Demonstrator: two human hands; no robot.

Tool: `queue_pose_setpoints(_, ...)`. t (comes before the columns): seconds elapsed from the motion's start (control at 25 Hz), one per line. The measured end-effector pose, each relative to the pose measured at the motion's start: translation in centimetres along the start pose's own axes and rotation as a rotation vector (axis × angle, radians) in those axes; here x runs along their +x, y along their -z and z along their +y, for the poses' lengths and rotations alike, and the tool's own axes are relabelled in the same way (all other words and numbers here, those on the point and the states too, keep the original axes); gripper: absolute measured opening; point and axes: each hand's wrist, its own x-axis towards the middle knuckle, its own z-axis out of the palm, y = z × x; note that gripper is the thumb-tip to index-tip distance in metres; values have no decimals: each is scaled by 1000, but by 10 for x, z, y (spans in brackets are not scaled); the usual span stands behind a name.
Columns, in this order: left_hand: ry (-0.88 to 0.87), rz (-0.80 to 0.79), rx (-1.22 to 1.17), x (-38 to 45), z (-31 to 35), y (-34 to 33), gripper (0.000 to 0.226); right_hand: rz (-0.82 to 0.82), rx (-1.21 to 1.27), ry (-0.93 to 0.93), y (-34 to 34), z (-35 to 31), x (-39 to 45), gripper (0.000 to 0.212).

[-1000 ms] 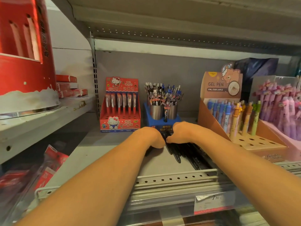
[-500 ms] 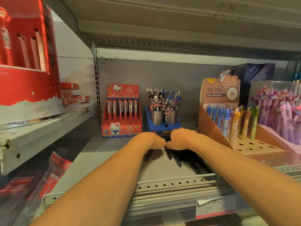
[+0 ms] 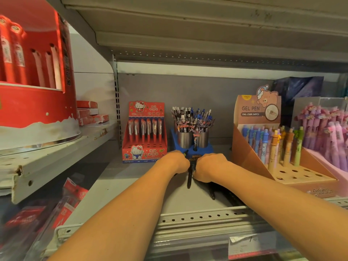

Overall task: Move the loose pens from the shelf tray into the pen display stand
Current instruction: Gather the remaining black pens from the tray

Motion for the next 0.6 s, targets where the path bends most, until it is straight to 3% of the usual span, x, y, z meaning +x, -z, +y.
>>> queue_pose_setpoints(0.2, 37, 26, -356, 7, 2, -2, 29, -38, 12, 18, 3, 2, 0, 36)
queue_pose_setpoints(0.4, 15, 131, -444, 11, 5, 0, 35, -74, 59, 27, 3, 7, 2, 31)
queue_pose_setpoints(0.48, 15, 148, -536, 11, 4, 1, 38, -64, 217, 51, 5, 19, 4, 26)
queue_pose_setpoints(0.6, 7, 174, -738, 10, 7, 3, 60, 110, 773, 48, 15, 34, 5, 40)
